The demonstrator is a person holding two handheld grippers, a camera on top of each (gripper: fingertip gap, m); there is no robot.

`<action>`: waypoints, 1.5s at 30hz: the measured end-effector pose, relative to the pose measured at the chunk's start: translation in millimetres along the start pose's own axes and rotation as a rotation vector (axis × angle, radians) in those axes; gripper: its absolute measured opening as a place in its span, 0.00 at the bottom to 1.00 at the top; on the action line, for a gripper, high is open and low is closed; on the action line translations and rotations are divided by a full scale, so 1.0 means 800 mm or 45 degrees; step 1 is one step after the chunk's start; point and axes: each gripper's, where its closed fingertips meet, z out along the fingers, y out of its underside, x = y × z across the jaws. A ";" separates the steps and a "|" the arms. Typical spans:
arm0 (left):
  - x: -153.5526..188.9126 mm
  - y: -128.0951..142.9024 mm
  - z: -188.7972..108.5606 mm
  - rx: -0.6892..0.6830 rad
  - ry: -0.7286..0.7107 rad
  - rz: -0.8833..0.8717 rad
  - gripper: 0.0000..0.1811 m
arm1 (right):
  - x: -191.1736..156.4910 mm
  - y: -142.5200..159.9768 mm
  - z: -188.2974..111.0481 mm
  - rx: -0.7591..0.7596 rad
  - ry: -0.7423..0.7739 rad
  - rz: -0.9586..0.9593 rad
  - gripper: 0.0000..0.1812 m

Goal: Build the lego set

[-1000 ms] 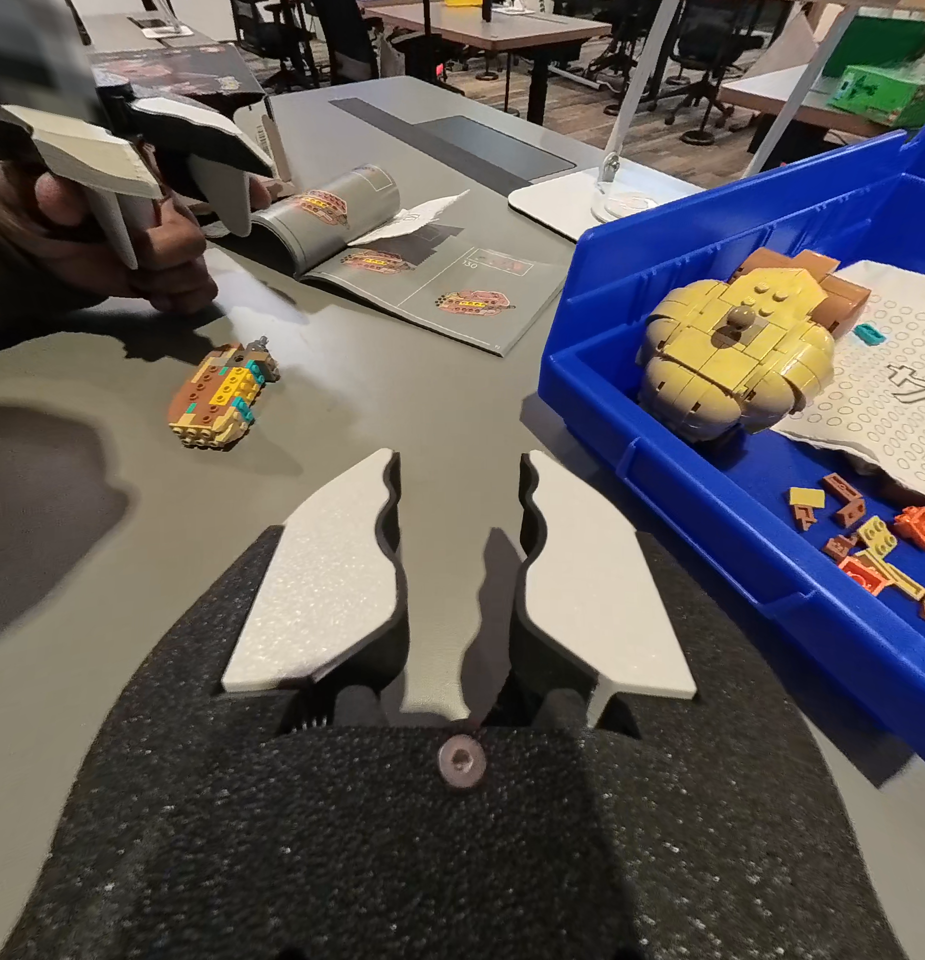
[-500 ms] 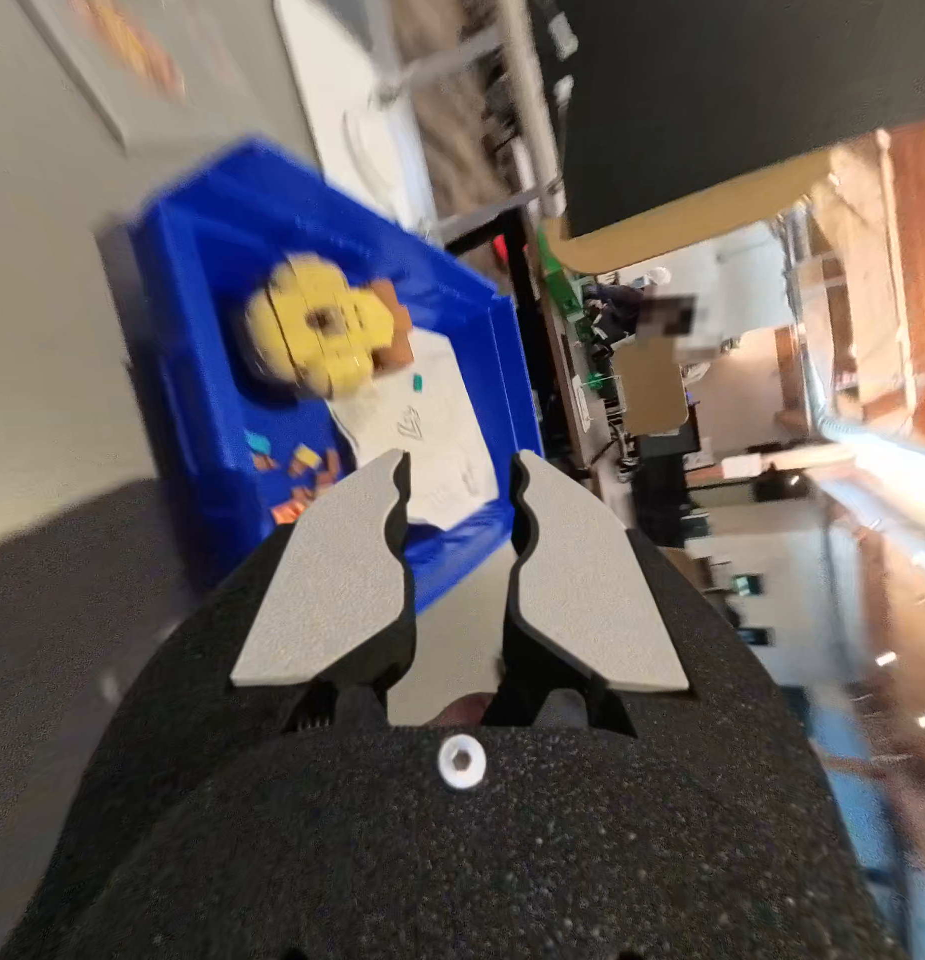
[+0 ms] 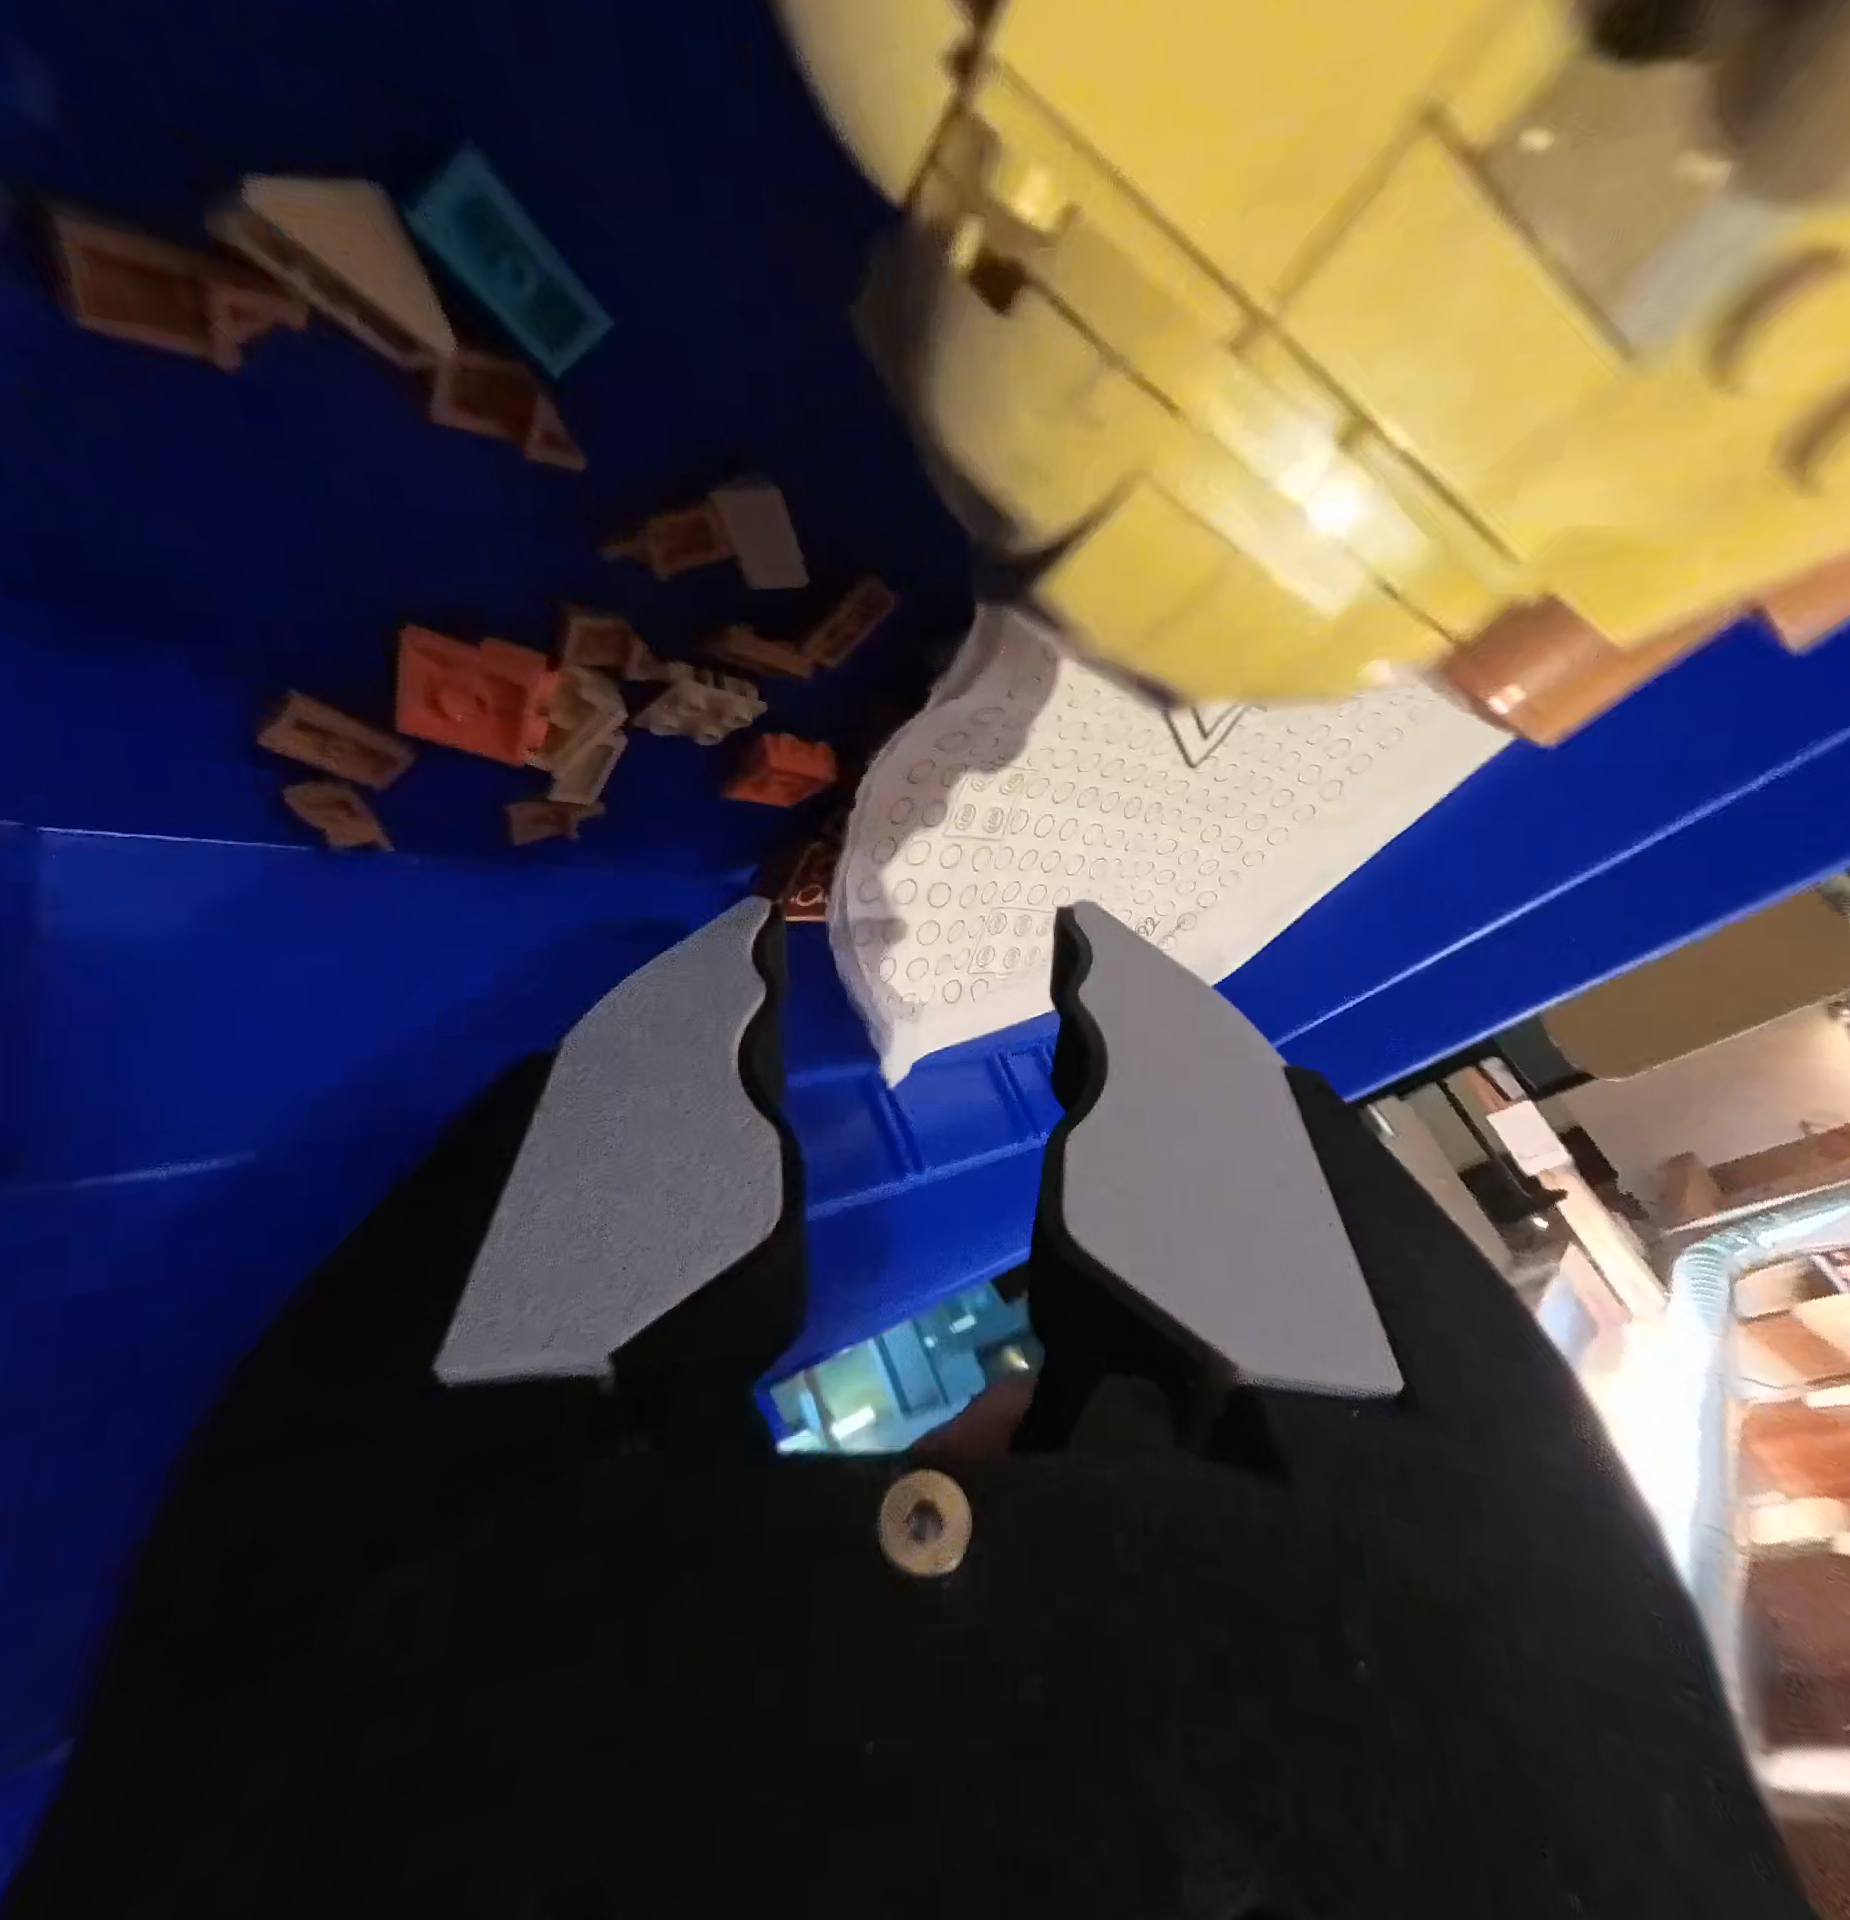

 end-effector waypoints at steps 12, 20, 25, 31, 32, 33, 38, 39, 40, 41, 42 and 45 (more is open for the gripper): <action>0.001 -0.007 -0.003 0.038 0.004 -0.033 0.27 | -0.006 0.014 0.017 -0.149 0.035 -0.101 0.00; -0.003 -0.003 -0.002 0.027 -0.009 -0.027 0.27 | 0.019 0.022 0.001 -0.127 0.243 -0.060 0.00; -0.005 -0.003 -0.003 0.034 -0.013 -0.045 0.27 | 0.019 0.025 -0.002 -0.096 0.267 -0.054 0.00; -0.006 -0.003 -0.003 0.034 -0.017 -0.041 0.26 | 0.035 0.038 -0.018 -0.113 0.349 -0.047 0.00; -0.006 -0.004 -0.003 0.036 -0.017 -0.043 0.26 | 0.039 0.041 -0.022 -0.128 0.365 -0.050 0.00; -0.006 -0.004 -0.003 0.039 -0.018 -0.044 0.26 | 0.042 0.045 -0.026 -0.143 0.382 -0.053 0.00; -0.004 -0.007 -0.004 0.052 -0.010 -0.050 0.26 | 0.057 0.060 -0.043 -0.206 0.461 -0.051 0.00; -0.004 -0.008 -0.004 0.054 -0.009 -0.048 0.26 | 0.059 0.062 -0.045 -0.222 0.479 -0.057 0.00; -0.004 -0.008 -0.004 0.056 -0.009 -0.046 0.26 | 0.061 0.064 -0.048 -0.239 0.498 -0.063 0.00; -0.004 -0.009 -0.005 0.058 -0.009 -0.045 0.26 | 0.063 0.066 -0.052 -0.257 0.518 -0.070 0.00; -0.003 -0.010 -0.005 0.062 -0.008 -0.046 0.26 | 0.066 0.068 -0.055 -0.275 0.541 -0.078 0.00; -0.003 -0.012 -0.005 0.075 -0.002 -0.057 0.26 | 0.075 0.074 -0.066 -0.342 0.604 -0.090 0.00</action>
